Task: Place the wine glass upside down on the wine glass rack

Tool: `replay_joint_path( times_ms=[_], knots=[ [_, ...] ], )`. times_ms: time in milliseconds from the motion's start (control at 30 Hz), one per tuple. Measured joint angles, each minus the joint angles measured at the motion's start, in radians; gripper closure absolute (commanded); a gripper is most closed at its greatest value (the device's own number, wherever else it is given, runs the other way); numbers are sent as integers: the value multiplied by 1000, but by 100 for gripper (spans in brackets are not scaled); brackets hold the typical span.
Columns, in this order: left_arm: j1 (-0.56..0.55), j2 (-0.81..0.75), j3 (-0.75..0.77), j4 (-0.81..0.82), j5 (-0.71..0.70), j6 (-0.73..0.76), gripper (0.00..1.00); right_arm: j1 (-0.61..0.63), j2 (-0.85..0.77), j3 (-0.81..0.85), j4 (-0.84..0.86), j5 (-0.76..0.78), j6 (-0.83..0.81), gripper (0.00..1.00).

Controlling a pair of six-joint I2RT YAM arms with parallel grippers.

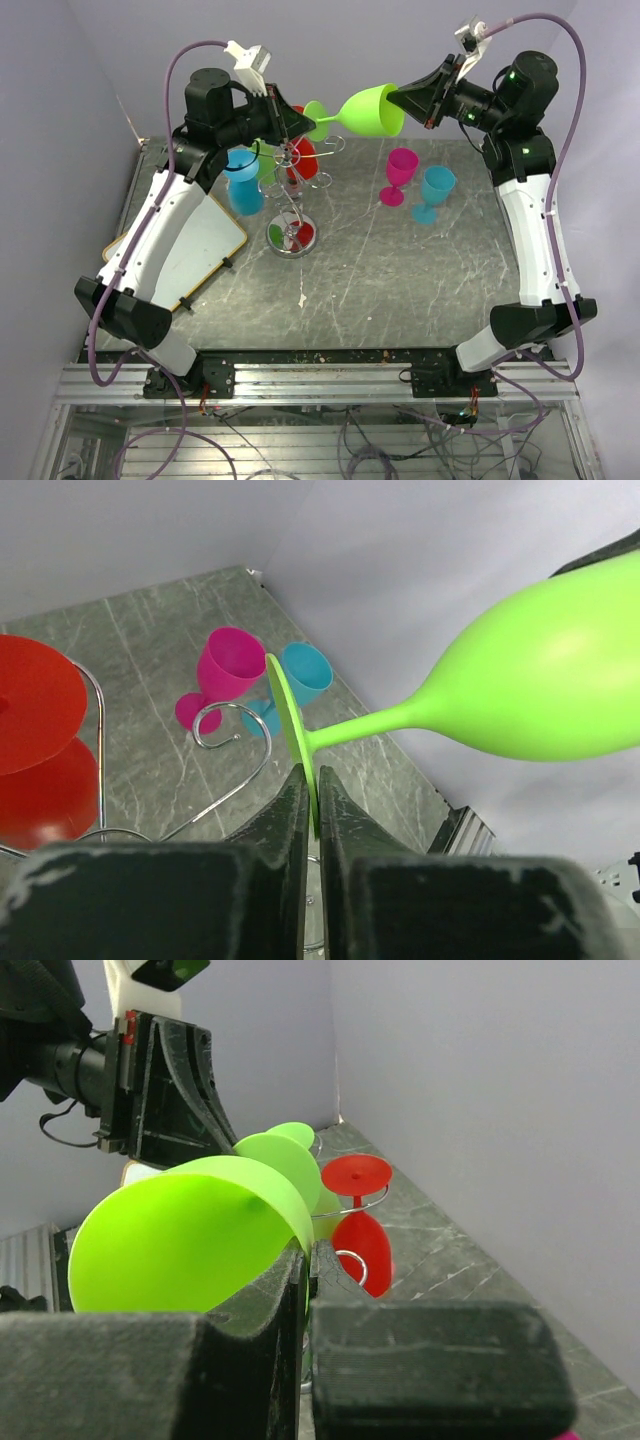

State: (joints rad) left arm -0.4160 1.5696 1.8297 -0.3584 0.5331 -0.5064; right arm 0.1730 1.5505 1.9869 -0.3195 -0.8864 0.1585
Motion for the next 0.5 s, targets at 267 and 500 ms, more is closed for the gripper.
replay_joint_path(
  times_ms=[267, 500],
  knots=[
    [2, 0, 0, -2, -26, 4, 93, 2, 1, -3, -15, -12, -31, 56],
    [3, -40, 40, -92, -109, 152, 93, 3, -6, -13, -79, -19, -113, 25]
  ],
)
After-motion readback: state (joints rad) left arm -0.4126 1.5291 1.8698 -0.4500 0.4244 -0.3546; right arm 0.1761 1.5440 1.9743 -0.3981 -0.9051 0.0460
